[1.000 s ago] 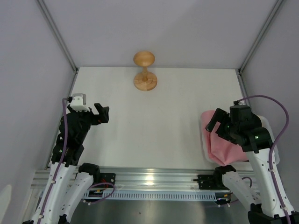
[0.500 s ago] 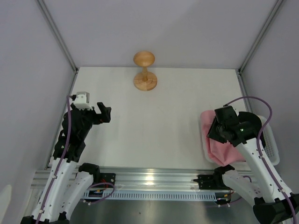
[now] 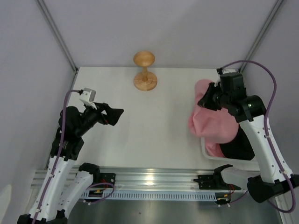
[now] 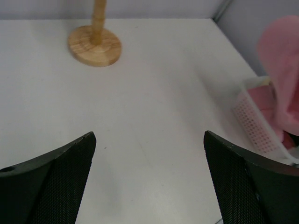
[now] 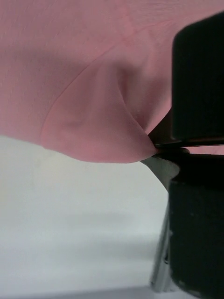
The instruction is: Stack the hats
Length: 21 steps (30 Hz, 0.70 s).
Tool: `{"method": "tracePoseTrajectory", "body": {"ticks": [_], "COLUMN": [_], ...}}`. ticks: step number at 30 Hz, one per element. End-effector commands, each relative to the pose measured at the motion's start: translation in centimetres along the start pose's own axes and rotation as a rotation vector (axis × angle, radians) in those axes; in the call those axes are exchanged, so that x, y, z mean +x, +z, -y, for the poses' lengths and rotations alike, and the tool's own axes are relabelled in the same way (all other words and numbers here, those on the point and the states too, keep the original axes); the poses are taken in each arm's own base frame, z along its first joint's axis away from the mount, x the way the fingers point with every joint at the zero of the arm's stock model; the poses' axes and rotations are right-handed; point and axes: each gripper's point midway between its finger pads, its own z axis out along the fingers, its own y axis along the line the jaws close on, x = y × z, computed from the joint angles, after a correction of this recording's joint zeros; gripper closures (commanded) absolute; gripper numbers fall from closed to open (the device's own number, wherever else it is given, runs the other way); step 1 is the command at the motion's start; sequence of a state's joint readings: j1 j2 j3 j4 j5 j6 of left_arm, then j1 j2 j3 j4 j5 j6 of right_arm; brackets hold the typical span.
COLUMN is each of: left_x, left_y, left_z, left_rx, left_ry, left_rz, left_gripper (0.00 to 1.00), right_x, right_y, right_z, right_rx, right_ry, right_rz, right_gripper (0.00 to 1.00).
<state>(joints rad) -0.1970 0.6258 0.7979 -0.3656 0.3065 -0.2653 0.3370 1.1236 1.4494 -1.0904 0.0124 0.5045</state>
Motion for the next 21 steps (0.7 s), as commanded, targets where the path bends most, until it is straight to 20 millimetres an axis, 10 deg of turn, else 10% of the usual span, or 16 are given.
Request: {"method": "tracePoseTrajectory", "body": {"ticks": [1,11,17,21], "left_x": [-4.3,-7.6,-7.8,-6.6], "left_y": [-1.6,-1.1,3.8,5.6], "left_z": [7.4,11.0,7.7,10.0], "left_rx": [0.347,0.469,0.131,0.122], "left_ry": [0.068,0.151,-0.157,-0.181], "left_rz": [0.079,0.144,0.047,0.023], "left_gripper": [0.0,0.01,0.0,0.01], "right_x": [-2.6,-10.7,-11.1,-11.1], "right_y": [-2.2,-1.3,0.9,2.1], "right_z": [-8.5,-15.4,-17.6,-17.4], "right_rx": [-0.44,-0.659,-0.787,-0.746], "right_ry": [-0.239,-0.047,0.206,0.248], "right_rz": [0.035,0.235,0.235,0.219], "right_gripper": [1.0,1.0,1.0,1.0]}}
